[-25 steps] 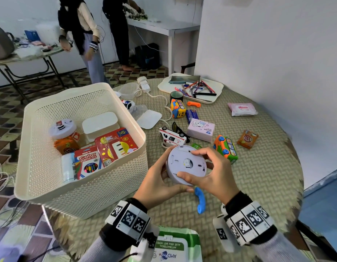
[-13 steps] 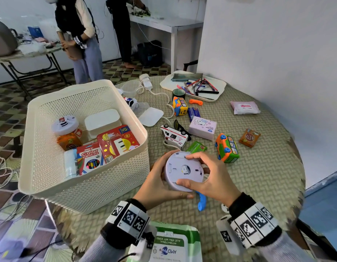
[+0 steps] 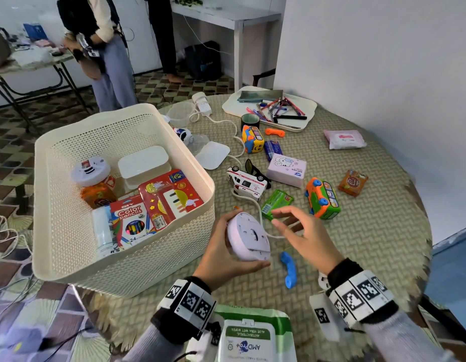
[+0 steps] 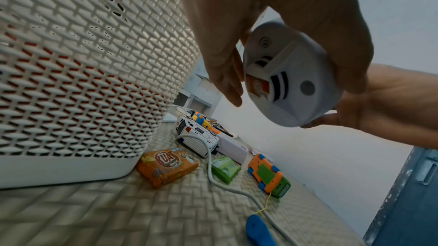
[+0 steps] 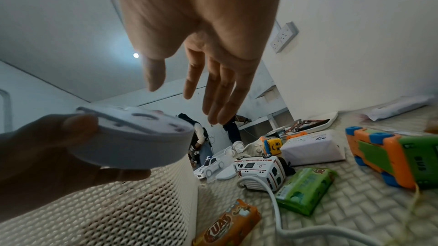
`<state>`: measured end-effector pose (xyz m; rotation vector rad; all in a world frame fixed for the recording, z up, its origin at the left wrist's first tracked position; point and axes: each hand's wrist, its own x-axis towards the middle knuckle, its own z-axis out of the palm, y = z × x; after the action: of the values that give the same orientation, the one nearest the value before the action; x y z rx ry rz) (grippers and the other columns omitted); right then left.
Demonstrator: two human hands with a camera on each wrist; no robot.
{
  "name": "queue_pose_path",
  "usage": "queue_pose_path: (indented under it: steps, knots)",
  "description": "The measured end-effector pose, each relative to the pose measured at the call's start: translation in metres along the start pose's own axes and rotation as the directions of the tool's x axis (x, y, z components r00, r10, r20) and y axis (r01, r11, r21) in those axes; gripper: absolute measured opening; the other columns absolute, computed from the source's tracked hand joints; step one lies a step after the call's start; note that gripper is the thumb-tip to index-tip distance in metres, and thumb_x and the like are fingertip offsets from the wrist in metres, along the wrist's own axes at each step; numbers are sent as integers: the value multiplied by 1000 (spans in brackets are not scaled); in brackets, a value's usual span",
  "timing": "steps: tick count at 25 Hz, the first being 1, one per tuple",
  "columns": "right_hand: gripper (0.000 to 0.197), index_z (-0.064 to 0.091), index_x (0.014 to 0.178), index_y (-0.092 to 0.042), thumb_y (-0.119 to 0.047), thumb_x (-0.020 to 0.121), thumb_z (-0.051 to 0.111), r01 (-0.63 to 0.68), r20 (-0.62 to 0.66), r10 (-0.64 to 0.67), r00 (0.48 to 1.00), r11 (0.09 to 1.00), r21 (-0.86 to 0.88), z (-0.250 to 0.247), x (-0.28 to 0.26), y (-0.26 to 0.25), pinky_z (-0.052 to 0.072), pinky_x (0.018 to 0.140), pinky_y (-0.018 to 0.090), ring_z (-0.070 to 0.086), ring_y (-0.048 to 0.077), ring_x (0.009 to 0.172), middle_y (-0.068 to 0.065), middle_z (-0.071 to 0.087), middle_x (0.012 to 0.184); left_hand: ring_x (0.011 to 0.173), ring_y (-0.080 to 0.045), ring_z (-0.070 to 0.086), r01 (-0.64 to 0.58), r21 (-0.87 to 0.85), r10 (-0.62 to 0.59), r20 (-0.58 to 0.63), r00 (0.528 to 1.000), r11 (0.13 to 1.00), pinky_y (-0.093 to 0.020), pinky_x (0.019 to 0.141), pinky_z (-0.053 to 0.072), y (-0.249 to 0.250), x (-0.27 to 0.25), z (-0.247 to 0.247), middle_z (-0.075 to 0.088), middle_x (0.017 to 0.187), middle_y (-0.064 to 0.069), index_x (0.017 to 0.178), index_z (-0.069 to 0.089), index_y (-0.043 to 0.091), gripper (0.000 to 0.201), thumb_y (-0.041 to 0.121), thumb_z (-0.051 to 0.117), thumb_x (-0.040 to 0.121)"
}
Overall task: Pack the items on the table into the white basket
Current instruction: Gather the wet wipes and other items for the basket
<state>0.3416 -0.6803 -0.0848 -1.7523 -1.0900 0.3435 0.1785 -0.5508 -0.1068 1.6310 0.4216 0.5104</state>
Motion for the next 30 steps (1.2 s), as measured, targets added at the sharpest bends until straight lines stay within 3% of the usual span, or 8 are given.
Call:
queue_pose_path:
  steps: [6, 10, 16, 20, 22, 25, 27, 30]
  knots:
    - [10, 66, 98, -15, -9, 90, 62, -93, -52, 92, 994, 995, -30, 1, 41, 30, 42, 60, 9, 56, -5, 69, -6, 66, 84, 121, -17, 53, 1, 13, 0, -45, 999, 1000, -36, 98, 49, -16, 27, 7, 43, 129, -6, 127, 43, 27, 96, 32, 94, 46]
    - [10, 65, 98, -15, -9, 91, 61, -204, -31, 202, 979, 975, -84, 5, 90, 68, 41, 61, 7, 54, 0, 67, -8, 62, 82, 118, -7, 52, 44, 35, -40, -116, 992, 998, -41, 93, 52, -23, 61, 19, 46, 125, 10, 122, 43, 36, 92, 28, 95, 46]
    - [15, 63, 105, -5, -5, 92, 56, -321, -19, 322, 946, 935, -152, 11, 165, 134, 42, 63, 8, 52, 10, 68, 4, 59, 85, 120, -8, 51, 106, 77, -86, -238, 967, 991, -41, 95, 51, -43, 114, 30, 47, 130, 4, 121, 40, 43, 93, 46, 92, 44]
    - [25, 63, 114, -5, -13, 91, 60, -353, 30, 374, 927, 896, -269, 16, 199, 169, 45, 92, 29, 61, 26, 101, 13, 68, 109, 121, -8, 49, 156, 112, -118, -293, 949, 981, -39, 98, 49, -57, 134, 35, 44, 131, 2, 121, 39, 43, 92, 47, 90, 45]
    - [29, 63, 118, -9, -18, 91, 62, -342, 71, 386, 920, 876, -341, 21, 205, 179, 40, 89, 24, 60, 25, 107, 10, 67, 114, 123, -9, 47, 171, 114, -130, -301, 945, 979, -35, 102, 46, -62, 138, 38, 43, 130, 3, 123, 40, 40, 93, 42, 93, 46]
    - [24, 67, 110, -13, -25, 89, 65, -313, 75, 368, 927, 866, -389, 29, 206, 192, 48, 87, 31, 62, 25, 100, 9, 69, 107, 124, -9, 45, 184, 145, -135, -296, 946, 972, -30, 103, 44, -69, 141, 41, 42, 129, 6, 126, 42, 31, 94, 34, 94, 48]
    - [19, 67, 104, -10, -20, 89, 64, -326, 44, 354, 934, 896, -302, 33, 205, 195, 49, 87, 36, 62, 28, 97, 12, 68, 103, 124, -10, 45, 196, 148, -147, -288, 946, 969, -36, 101, 46, -72, 140, 41, 43, 129, 3, 129, 43, 25, 97, 39, 93, 47]
    - [15, 62, 102, -3, -11, 90, 60, -291, -51, 286, 957, 943, -159, 32, 199, 186, 47, 85, 33, 60, 28, 96, 15, 65, 102, 124, -13, 46, 218, 123, -175, -289, 941, 968, -29, 93, 52, -72, 137, 41, 41, 130, 2, 130, 43, 25, 98, 38, 93, 46]
